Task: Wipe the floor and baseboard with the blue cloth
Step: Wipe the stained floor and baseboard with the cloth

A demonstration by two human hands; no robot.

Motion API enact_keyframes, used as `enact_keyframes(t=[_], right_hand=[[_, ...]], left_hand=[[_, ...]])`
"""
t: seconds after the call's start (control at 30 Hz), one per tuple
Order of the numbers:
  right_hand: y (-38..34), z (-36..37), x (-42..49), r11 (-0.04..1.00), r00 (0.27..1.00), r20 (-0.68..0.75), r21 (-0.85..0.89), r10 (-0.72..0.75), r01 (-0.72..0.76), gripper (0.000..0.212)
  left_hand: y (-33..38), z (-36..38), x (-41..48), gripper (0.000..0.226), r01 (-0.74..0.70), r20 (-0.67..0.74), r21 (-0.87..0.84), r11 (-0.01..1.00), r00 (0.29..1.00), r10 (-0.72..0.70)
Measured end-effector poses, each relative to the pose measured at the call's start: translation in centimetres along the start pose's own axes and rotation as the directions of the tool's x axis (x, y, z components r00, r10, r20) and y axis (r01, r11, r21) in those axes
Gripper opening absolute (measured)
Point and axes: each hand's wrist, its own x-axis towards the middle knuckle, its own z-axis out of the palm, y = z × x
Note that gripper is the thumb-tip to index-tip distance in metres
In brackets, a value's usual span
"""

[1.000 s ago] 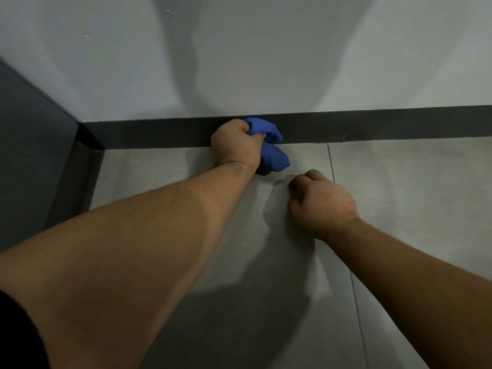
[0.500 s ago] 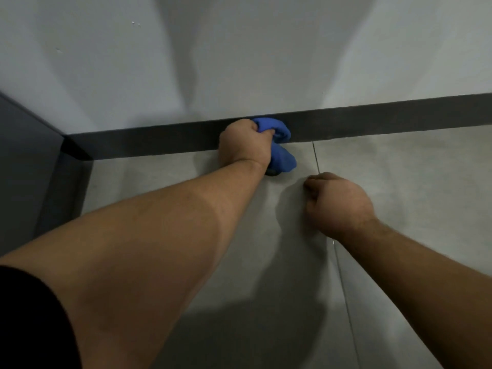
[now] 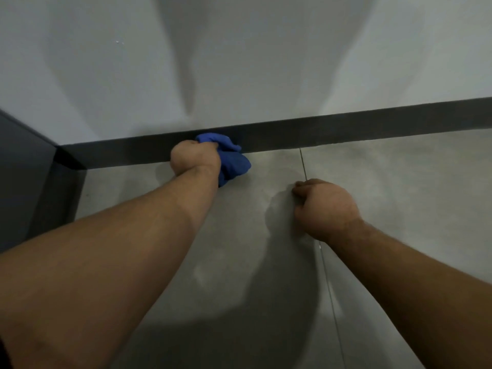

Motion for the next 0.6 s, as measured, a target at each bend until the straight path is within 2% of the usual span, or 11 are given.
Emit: enact_keyframes(t=[0.07, 0.13, 0.2, 0.27, 0.33, 0.5, 0.57, 0.6], right_hand=[[0.0, -0.1, 0.0, 1.0, 1.0, 0.021, -0.001, 0.012, -0.012, 0.048], [-0.2, -0.2, -0.2, 1.0, 0.999, 0.027, 0.006, 0.018, -0.018, 0.047], [-0.2, -0.3, -0.4, 1.0, 0.999, 0.027, 0.006, 0.02, -0.02, 0.047], [-0.5, -0.4, -0.6, 1.0, 0.999, 0.044, -0.013, 0.01, -0.009, 0.047], [-0.3, -0.7, -0.4, 1.0, 0.999, 0.046, -0.014, 0.009, -0.009, 0.047], [-0.4, -0.8, -0.5, 0.999, 0.997, 0.053, 0.009, 0.048, -0.049, 0.044], [-0.7, -0.8, -0.6, 0.998, 0.996, 0.06, 0.014, 0.066, -0.067, 0.038], [-0.9, -0.7, -0.7, 0.998, 0.996, 0.061, 0.015, 0.066, -0.067, 0.035]], left_hand=[[0.1, 0.1, -0.4, 0.027, -0.01, -0.05, 0.066, 0.998, 0.999, 0.013], [-0.7, -0.2, -1.2, 0.02, -0.142, -0.073, 0.124, 0.982, 0.986, 0.152], [-2.0, -0.6, -1.8, 0.016, -0.403, 0.058, 0.185, 0.896, 0.915, 0.4], [-2.9, -1.5, -2.2, 0.028, -0.592, 0.244, 0.32, 0.74, 0.806, 0.539], [-2.7, -1.5, -2.5, 0.036, -0.657, 0.369, 0.397, 0.64, 0.753, 0.544], [-2.3, -1.6, -5.0, 0.026, -0.768, 0.57, 0.55, 0.328, 0.632, 0.525], [-2.8, -1.6, -6.2, 0.025, -0.767, 0.608, 0.591, 0.251, 0.628, 0.485], [-3.3, -1.7, -6.7, 0.029, -0.755, 0.608, 0.607, 0.248, 0.643, 0.466]])
